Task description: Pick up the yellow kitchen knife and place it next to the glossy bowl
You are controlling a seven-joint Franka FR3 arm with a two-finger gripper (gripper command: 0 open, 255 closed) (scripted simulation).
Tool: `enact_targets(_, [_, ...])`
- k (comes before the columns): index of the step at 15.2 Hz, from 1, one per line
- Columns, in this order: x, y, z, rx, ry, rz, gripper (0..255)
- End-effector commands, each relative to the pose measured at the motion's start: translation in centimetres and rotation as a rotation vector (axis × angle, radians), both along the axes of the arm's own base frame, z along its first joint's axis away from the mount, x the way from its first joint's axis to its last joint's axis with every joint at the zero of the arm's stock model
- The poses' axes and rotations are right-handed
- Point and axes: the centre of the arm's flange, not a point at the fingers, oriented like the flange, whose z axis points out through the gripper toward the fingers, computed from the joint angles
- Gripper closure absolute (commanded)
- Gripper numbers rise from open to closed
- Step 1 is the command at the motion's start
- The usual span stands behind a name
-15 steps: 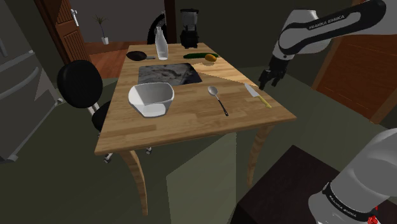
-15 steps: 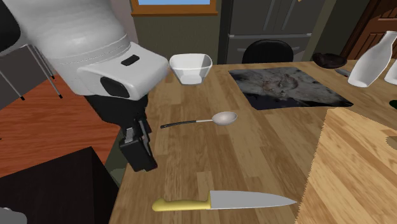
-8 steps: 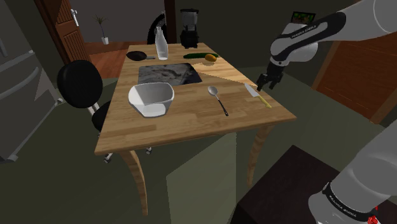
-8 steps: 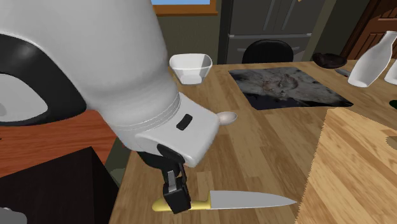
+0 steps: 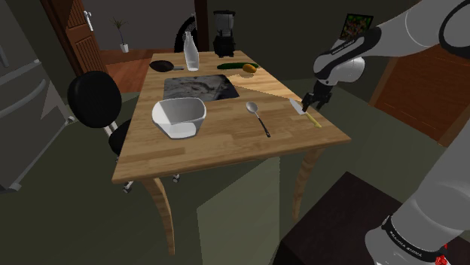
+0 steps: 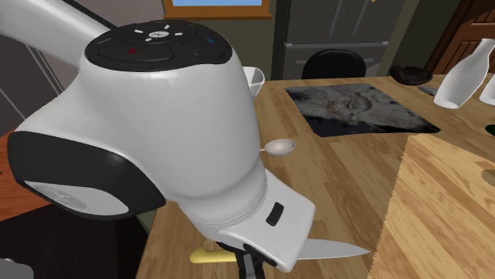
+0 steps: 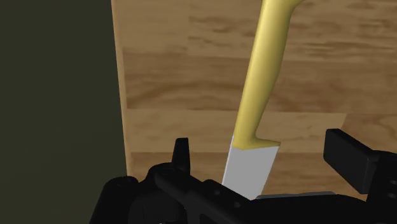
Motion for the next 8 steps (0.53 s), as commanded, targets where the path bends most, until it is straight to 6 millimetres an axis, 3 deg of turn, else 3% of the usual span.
enact_targets(1, [0.3, 0.0, -1.1, 0.0, -0.001, -0.001, 0])
enact_targets(3, [0.5, 0.0, -2.4, 0.0, -0.001, -0.001, 0])
enact_targets(8, [0.5, 0.0, -2.4, 0.0, -0.001, -0.001, 0])
